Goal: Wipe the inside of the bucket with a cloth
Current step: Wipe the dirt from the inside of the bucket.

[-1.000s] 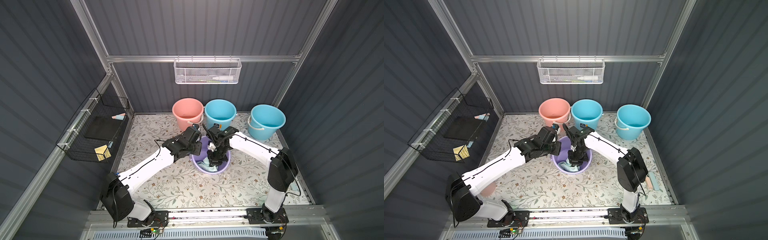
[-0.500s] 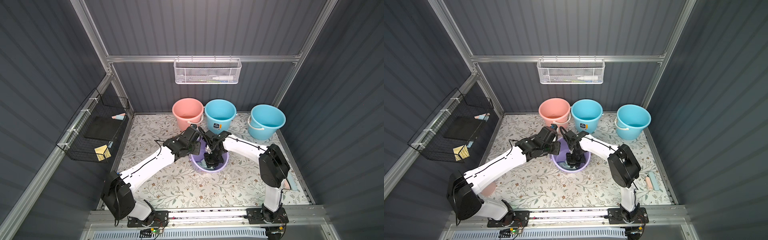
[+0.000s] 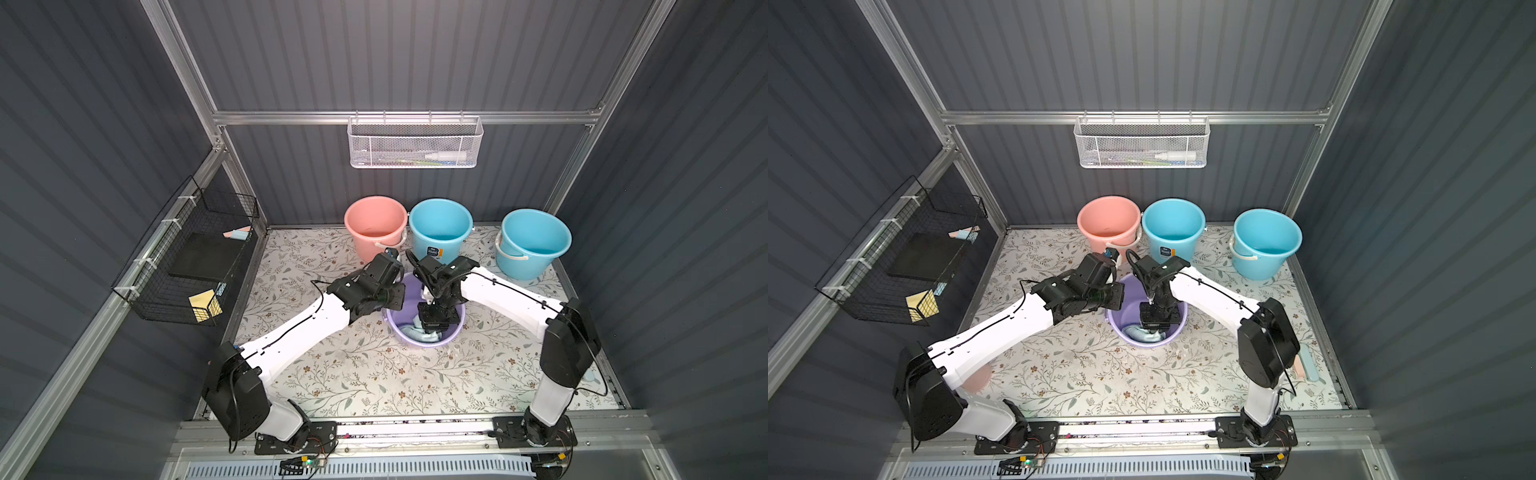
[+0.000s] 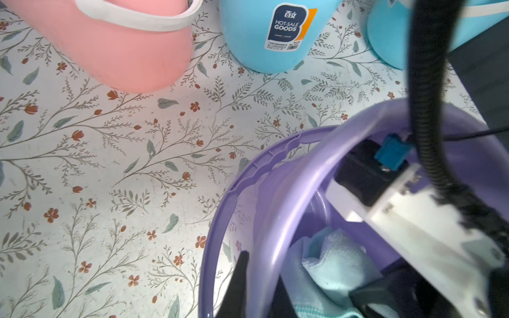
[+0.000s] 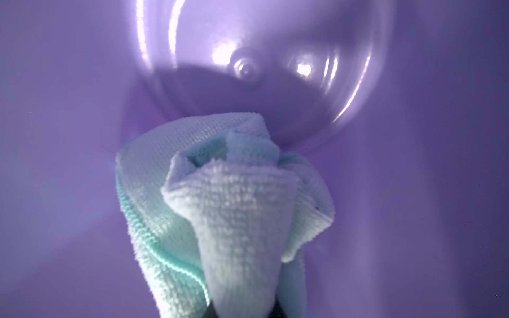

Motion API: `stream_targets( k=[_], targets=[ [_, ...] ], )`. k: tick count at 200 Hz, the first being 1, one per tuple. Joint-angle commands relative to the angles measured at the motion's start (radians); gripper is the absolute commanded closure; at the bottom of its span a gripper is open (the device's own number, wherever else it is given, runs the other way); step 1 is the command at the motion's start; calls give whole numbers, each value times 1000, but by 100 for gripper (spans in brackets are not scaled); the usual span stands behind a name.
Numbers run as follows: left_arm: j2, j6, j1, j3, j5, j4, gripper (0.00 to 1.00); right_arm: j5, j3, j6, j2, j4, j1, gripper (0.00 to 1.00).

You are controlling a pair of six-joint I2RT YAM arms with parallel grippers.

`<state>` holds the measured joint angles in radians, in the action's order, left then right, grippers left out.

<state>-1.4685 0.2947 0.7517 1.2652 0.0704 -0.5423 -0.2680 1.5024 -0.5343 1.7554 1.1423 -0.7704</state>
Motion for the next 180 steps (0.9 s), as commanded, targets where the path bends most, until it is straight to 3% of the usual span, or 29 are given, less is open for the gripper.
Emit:
stream_targets(
  k=[1,56,94,155,180],
  targets=[
    [20,-16,6,-11,-41,28,100,-57,14,-32,-62,74,10,100],
    [7,4,6,-42,-57,49,100,-240,19,-110,-171,-22,10,100],
    [7,18,6,-50,-60,68,100,-297,-85,-287,-204,-272,9,100],
    [5,25,6,-47,-75,77,100,-196,-264,-641,-173,-731,-10,100],
    [2,23,6,-44,-78,79,100,-104,-274,-744,-127,-796,-34,100]
  ],
)
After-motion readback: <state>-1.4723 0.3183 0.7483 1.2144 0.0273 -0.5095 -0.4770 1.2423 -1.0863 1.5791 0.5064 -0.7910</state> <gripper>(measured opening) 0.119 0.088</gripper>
